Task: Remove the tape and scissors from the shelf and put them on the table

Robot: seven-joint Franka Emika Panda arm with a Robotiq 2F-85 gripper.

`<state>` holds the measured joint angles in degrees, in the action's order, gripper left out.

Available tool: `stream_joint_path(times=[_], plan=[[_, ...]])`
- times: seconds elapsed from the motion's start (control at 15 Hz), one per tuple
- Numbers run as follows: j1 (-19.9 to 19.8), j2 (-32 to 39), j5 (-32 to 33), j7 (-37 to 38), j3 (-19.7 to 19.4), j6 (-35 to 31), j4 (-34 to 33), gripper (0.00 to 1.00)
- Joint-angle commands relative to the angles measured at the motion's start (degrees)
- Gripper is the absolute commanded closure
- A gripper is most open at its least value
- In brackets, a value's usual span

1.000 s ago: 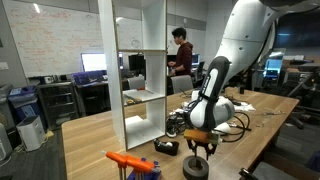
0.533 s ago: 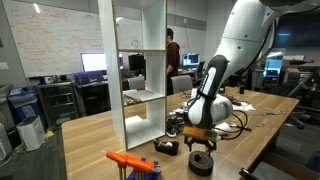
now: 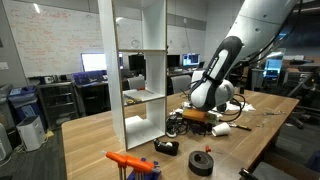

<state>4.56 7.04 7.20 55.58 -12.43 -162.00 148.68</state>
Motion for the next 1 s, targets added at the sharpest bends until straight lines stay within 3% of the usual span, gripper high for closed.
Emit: stream_joint_path(times=[0.0,0.4,0.93], plan=[[-0.69,-9.59,8.79,4.48,0.64,6.31,-1.18,0.00],[-4.58,-16.91,15.01,-2.13,9.74,13.54,-8.50,0.00],[-5.98,-16.04,15.96,-11.26,15.76,11.24,-16.24,0.00]])
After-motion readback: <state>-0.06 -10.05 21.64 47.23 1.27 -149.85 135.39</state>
